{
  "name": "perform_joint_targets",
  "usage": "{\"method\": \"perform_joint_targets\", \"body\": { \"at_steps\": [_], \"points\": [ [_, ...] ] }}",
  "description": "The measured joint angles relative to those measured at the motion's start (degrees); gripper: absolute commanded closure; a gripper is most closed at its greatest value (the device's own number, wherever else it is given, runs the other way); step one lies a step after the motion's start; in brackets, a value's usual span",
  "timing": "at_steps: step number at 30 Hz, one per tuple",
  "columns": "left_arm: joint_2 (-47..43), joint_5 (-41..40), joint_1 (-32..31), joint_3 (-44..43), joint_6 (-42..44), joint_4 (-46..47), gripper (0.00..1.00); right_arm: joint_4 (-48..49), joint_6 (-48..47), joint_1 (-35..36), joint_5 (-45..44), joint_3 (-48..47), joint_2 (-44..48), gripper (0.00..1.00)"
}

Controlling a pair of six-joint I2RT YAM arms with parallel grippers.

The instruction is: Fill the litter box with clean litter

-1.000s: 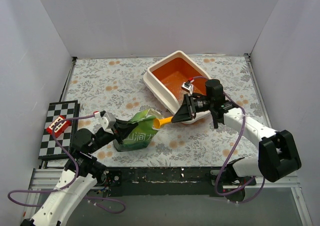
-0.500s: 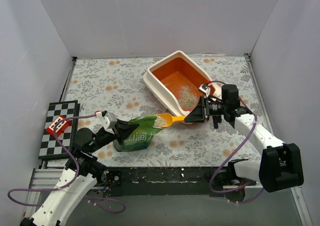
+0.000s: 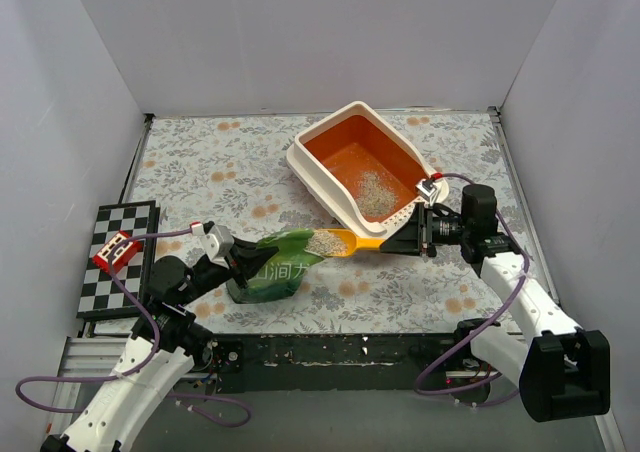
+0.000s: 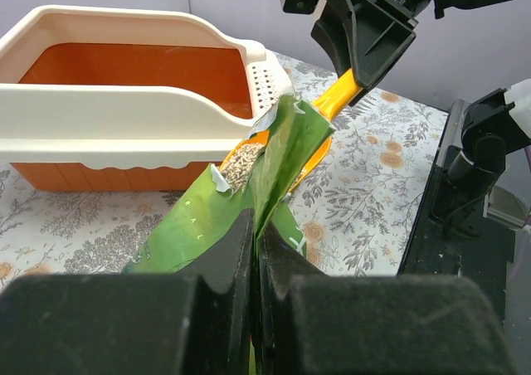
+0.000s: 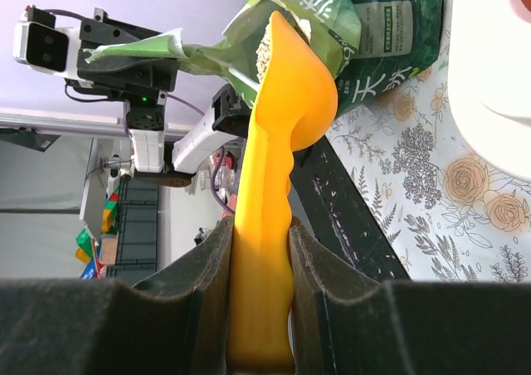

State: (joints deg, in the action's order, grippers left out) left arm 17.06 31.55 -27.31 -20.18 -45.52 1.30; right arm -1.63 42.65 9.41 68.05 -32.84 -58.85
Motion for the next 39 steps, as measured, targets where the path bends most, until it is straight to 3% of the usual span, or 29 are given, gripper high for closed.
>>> {"method": "perform_joint_targets", "body": {
  "at_steps": [25, 39],
  "points": [
    [-2.54, -2.69, 0.02, 0.63, -0.15, -0.15, 1.00, 5.20, 14.43, -0.79, -2.49, 1.77, 10.16, 0.99],
    [-4.50, -4.70, 0.00, 0.96, -0.13, -0.70, 1.00, 12.87, 21.22, -0.94, -6.75, -0.79, 5.22, 0.99]
  ]
}}
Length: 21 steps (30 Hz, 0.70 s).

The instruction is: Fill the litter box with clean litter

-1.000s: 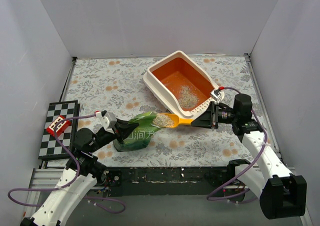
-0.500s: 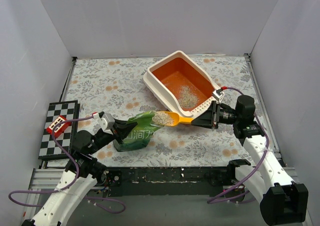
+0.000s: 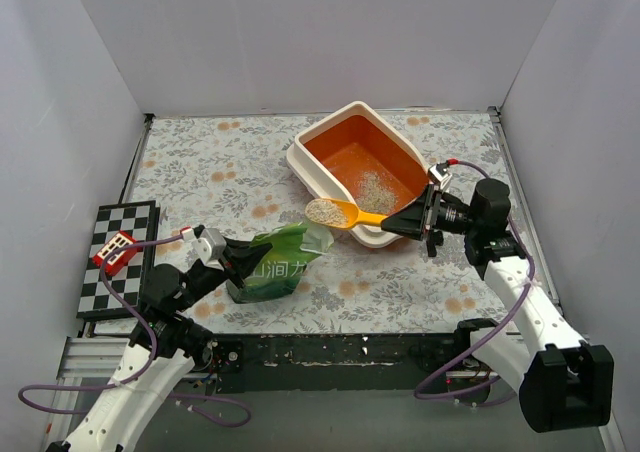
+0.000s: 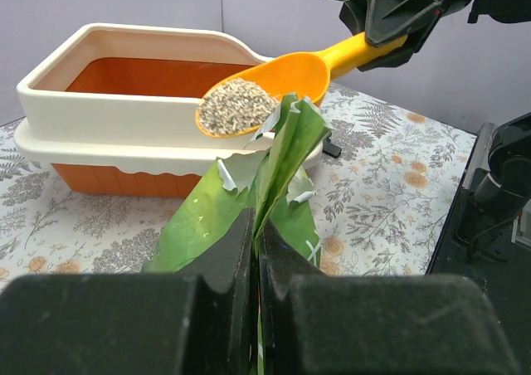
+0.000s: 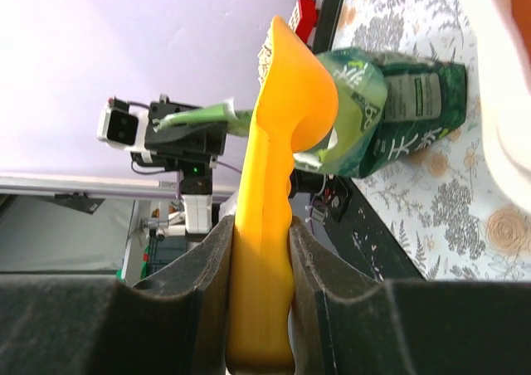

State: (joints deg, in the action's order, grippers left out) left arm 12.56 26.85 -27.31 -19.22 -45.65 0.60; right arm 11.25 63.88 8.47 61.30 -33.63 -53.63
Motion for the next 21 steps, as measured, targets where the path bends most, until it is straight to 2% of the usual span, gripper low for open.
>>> {"method": "perform_joint_targets", "body": {
  "at_steps": [8, 15, 18, 21],
  "points": [
    [-0.31, -0.28, 0.02, 0.04, -0.02, -0.11, 1.00, 10.56, 5.35, -3.04, -1.75, -1.62, -6.86, 0.99],
    [-0.31, -0.35, 0.00, 0.07, -0.02, -0.07, 1.00, 19.12, 9.44, -10.43, -2.69, -2.01, -12.85, 0.99],
    [-0.33, -0.48, 0.00, 0.11, 0.00, 0.00, 1.00, 19.17, 8.68, -12.72, -3.34, -3.10, -15.08, 0.99],
    [-0.37, -0.52, 0.00, 0.11, 0.00, 0.00, 1.00, 12.57, 2.89, -13.27, -5.64, -7.41, -16.98, 0.99]
  ]
}}
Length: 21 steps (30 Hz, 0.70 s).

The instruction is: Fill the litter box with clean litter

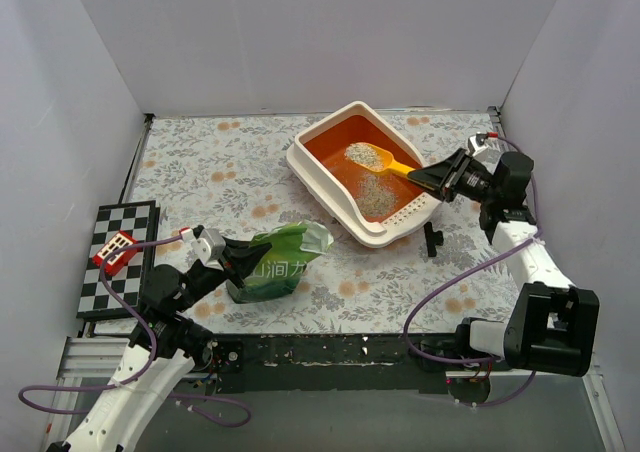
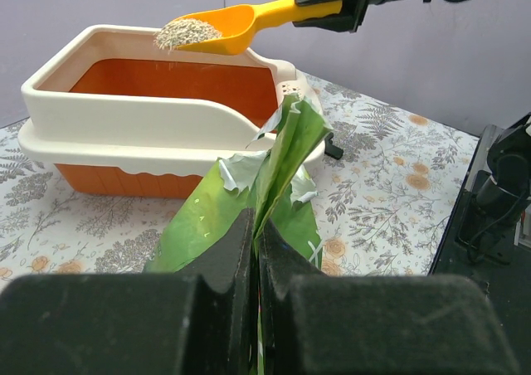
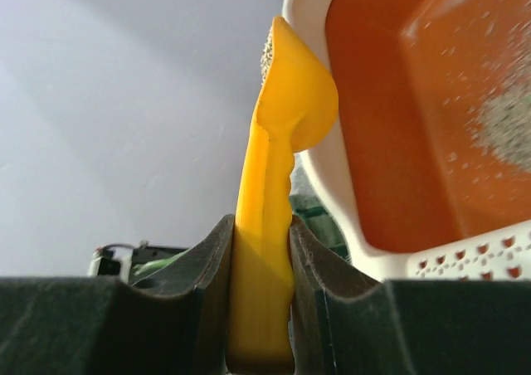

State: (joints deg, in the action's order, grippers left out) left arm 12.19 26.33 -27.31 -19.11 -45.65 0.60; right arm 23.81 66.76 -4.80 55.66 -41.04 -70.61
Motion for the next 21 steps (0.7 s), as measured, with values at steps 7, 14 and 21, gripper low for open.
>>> {"method": "perform_joint_targets", "body": {
  "at_steps": [7, 14, 21],
  "points": [
    [-0.04, -0.07, 0.00, 0.00, 0.00, 0.00, 1.00, -25.88, -21.14, 0.09, -12.94, -13.42, -0.83, 0.99],
    [-0.02, -0.13, 0.00, 0.00, 0.00, -0.02, 1.00, -43.19, -35.17, 2.78, -27.15, -19.65, -1.05, 0.99],
    [-0.02, -0.26, 0.02, 0.00, 0.04, -0.02, 1.00, -54.23, -45.81, 12.28, -37.44, -29.73, -4.07, 0.99]
  ]
}}
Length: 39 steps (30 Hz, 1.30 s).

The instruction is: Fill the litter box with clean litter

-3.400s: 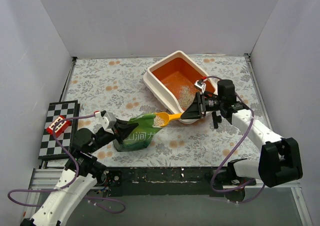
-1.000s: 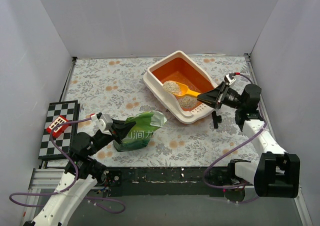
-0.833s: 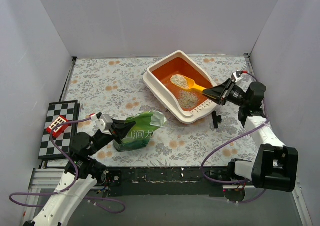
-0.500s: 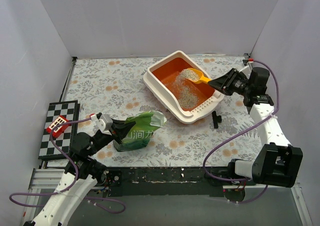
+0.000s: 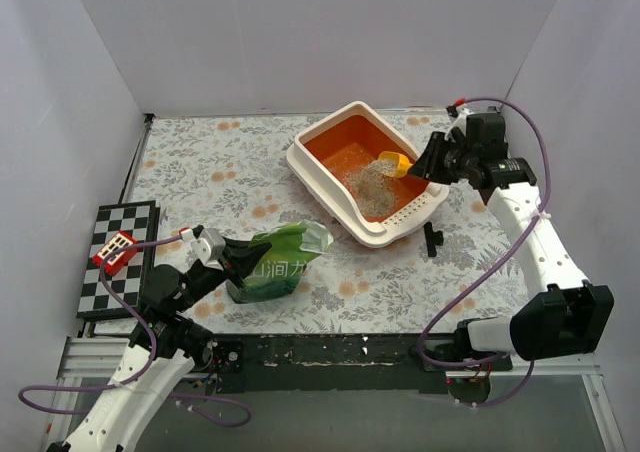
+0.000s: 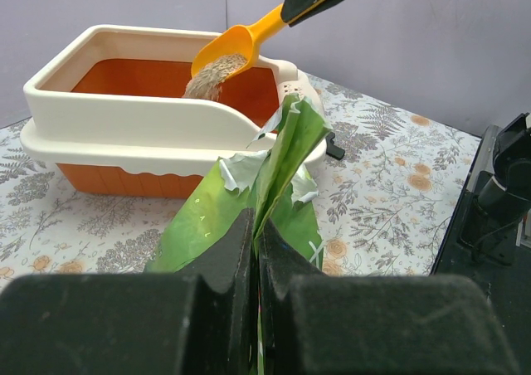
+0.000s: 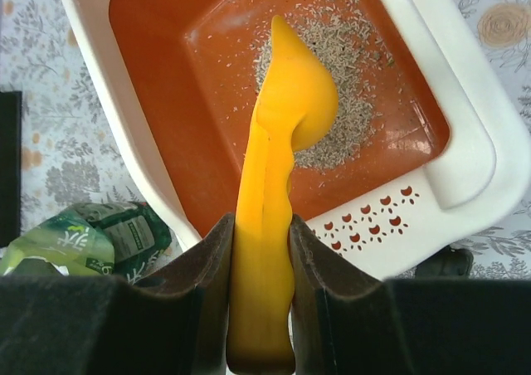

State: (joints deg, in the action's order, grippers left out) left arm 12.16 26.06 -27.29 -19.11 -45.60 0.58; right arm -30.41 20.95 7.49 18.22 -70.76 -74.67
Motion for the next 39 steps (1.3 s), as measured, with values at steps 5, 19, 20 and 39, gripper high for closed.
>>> {"method": "perform_joint_targets", "body": {
  "at_steps": [5, 19, 20, 39],
  "points": [
    [0.13, -0.13, 0.00, 0.00, 0.17, 0.02, 1.00, -7.45, -6.19, 7.15, -8.52, -8.72, -3.15, 0.99],
    [1.18, -0.20, -0.02, 0.00, 0.22, 0.35, 1.00, -21.22, -13.94, 17.35, -23.58, -18.14, -0.46, 0.99],
    [1.18, -0.20, 0.00, 0.00, 0.22, 0.35, 1.00, -22.21, -14.21, 17.35, -22.84, -19.98, 0.07, 0.99],
    [1.22, -1.22, -0.02, 0.00, 0.42, 0.31, 1.00, -28.65, -14.60, 25.29, 4.94, -21.40, 4.61, 0.99]
  ]
}}
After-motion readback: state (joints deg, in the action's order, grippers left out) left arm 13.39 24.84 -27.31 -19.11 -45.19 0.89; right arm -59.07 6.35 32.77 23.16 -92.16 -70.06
